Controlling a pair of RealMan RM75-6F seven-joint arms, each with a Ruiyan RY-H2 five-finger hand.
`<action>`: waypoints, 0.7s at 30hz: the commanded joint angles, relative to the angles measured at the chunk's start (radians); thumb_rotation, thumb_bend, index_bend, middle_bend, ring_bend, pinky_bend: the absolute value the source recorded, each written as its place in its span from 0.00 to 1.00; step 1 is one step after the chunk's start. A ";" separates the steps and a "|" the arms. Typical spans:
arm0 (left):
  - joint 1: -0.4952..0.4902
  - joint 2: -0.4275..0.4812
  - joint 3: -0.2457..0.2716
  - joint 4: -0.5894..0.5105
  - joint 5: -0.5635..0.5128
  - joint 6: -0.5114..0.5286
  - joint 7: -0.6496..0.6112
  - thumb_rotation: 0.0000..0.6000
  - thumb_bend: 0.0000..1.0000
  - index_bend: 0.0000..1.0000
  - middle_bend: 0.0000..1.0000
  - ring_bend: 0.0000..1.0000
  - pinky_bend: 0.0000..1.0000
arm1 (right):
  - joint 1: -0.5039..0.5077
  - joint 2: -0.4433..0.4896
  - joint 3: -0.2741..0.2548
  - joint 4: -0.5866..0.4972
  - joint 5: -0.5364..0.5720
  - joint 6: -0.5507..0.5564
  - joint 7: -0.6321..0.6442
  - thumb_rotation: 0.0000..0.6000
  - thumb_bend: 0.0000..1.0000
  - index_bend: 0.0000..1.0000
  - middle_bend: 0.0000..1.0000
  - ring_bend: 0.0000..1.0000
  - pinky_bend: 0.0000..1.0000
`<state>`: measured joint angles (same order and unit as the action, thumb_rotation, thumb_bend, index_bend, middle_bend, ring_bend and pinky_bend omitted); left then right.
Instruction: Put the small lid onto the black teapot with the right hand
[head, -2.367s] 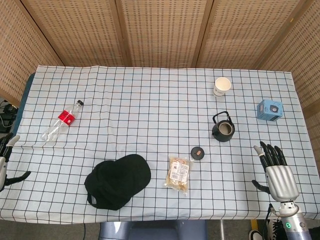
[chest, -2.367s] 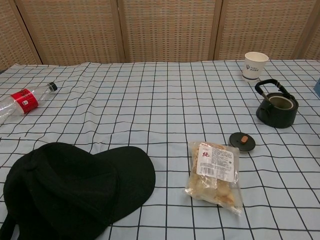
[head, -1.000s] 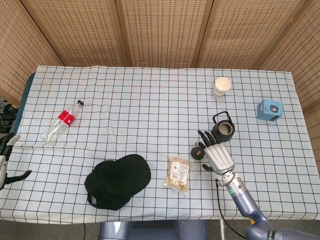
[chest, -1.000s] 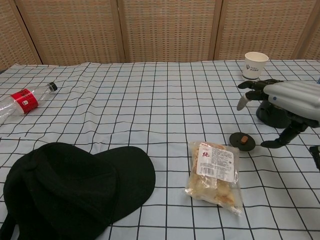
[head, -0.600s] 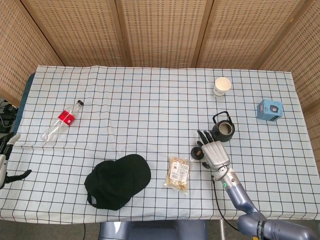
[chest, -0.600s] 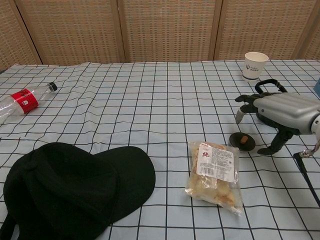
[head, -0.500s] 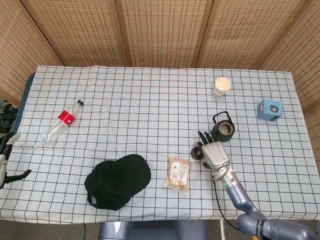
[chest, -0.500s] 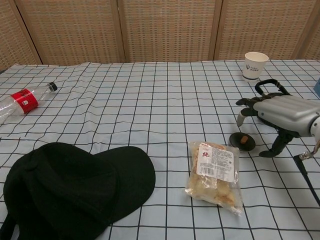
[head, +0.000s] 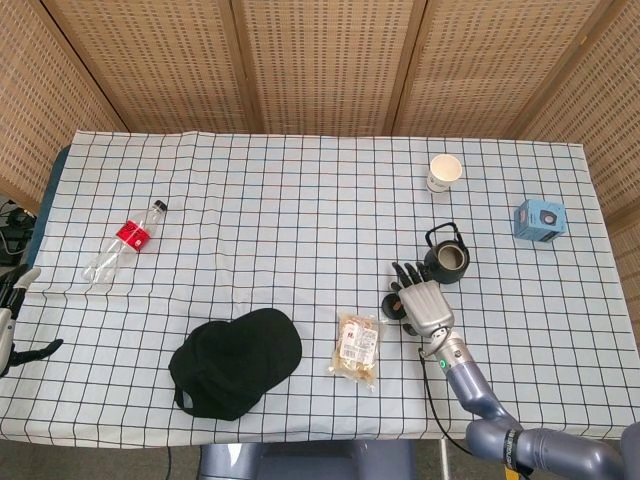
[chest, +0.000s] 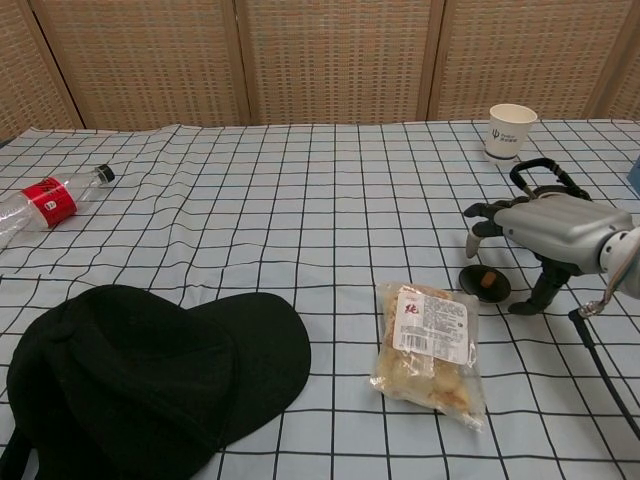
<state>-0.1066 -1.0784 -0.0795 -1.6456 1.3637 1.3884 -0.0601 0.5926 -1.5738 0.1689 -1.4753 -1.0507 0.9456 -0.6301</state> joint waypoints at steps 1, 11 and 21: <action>-0.001 0.000 0.000 0.001 -0.001 -0.003 0.000 1.00 0.03 0.00 0.00 0.00 0.00 | 0.010 -0.007 -0.003 0.014 0.014 -0.005 -0.003 1.00 0.43 0.30 0.00 0.00 0.00; -0.003 0.001 0.000 0.004 -0.001 -0.006 -0.009 1.00 0.03 0.00 0.00 0.00 0.00 | 0.041 -0.028 -0.013 0.044 0.056 -0.018 -0.003 1.00 0.54 0.38 0.00 0.00 0.00; -0.002 0.002 0.002 0.004 0.003 -0.003 -0.015 1.00 0.03 0.00 0.00 0.00 0.00 | 0.044 -0.036 -0.019 0.021 0.035 0.034 0.012 1.00 0.56 0.47 0.00 0.00 0.00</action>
<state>-0.1085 -1.0766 -0.0780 -1.6415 1.3664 1.3857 -0.0751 0.6362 -1.6116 0.1503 -1.4511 -1.0131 0.9758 -0.6198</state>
